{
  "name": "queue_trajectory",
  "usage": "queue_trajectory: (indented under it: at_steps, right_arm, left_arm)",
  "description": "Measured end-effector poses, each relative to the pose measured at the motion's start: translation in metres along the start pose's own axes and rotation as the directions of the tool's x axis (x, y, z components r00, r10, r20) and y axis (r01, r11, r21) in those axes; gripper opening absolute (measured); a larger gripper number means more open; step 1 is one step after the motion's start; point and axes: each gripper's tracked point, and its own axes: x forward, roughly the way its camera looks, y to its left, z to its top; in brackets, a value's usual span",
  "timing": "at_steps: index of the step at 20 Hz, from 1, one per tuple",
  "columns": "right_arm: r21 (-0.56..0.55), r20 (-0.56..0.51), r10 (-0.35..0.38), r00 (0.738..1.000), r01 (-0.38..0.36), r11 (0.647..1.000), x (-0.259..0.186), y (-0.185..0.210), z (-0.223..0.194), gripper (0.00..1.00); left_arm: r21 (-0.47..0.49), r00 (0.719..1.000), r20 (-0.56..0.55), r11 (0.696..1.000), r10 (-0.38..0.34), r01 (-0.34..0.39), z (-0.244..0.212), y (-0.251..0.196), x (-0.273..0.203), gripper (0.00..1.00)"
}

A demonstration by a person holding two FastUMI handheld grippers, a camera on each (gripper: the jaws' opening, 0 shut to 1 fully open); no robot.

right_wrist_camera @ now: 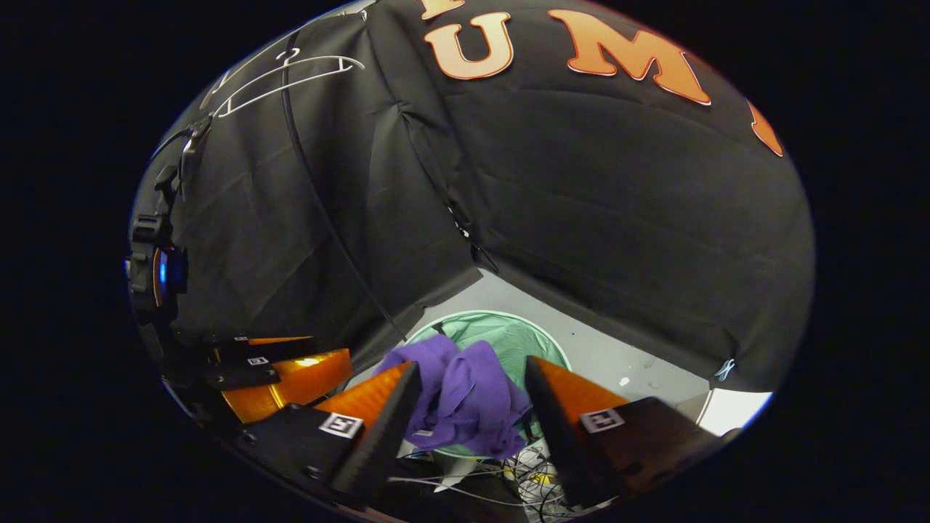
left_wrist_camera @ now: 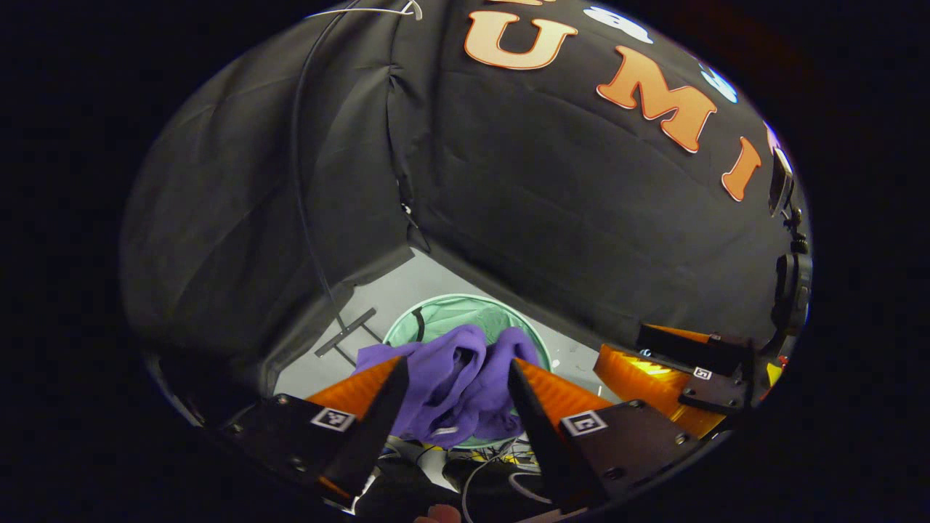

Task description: Grasp the clothes on the hanger with both hands and then place them into the laundry hamper below.

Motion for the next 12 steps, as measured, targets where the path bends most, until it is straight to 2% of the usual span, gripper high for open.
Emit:
queue_trajectory:
  at_steps: [1,4,5,6,7,8,10,11,12]
  right_arm:
    - [0.004,-0.007,-0.002,1.0,0.002,1.0,0.0,-0.001,-0.003,1.0]
    - [0.02,-0.023,0.005,1.0,-0.005,1.0,0.002,0.0,-0.009,1.0]
    - [0.018,-0.027,0.002,1.0,-0.002,1.0,0.003,0.0,-0.01,0.94]
    - [0.016,-0.03,0.0,1.0,0.001,1.0,0.003,0.0,-0.013,1.0]
    - [0.018,-0.035,0.0,0.999,0.001,1.0,0.004,0.001,-0.015,1.0]
    - [0.022,-0.039,0.004,0.999,-0.003,1.0,0.004,0.002,-0.016,0.94]
    - [0.022,-0.041,0.007,0.999,-0.006,1.0,0.003,0.005,-0.016,0.94]
    - [0.019,-0.039,0.006,0.999,-0.006,1.0,0.002,0.006,-0.016,1.0]
    - [0.016,-0.037,0.006,0.999,-0.005,1.0,0.002,0.007,-0.016,1.0]
  left_arm:
    - [-0.008,1.0,-0.005,1.0,0.005,-0.005,-0.007,0.004,-0.001,0.94]
    - [-0.032,1.0,-0.009,0.999,0.024,-0.024,-0.009,0.013,-0.003,0.96]
    - [-0.036,1.0,-0.013,0.999,0.027,-0.028,-0.008,0.014,-0.003,0.96]
    - [-0.041,1.0,-0.007,0.999,0.025,-0.025,-0.006,0.016,-0.005,0.96]
    - [-0.044,1.0,-0.001,0.999,0.021,-0.022,-0.004,0.016,-0.006,0.96]
    - [-0.046,1.0,0.003,0.999,0.017,-0.017,-0.004,0.016,-0.007,0.96]
    - [-0.042,1.0,0.007,0.999,0.015,-0.015,-0.003,0.017,-0.009,0.96]
    - [-0.04,1.0,0.01,0.999,0.016,-0.016,-0.004,0.018,-0.009,0.96]
    - [-0.037,1.0,0.013,0.999,0.017,-0.016,-0.003,0.018,-0.01,0.96]
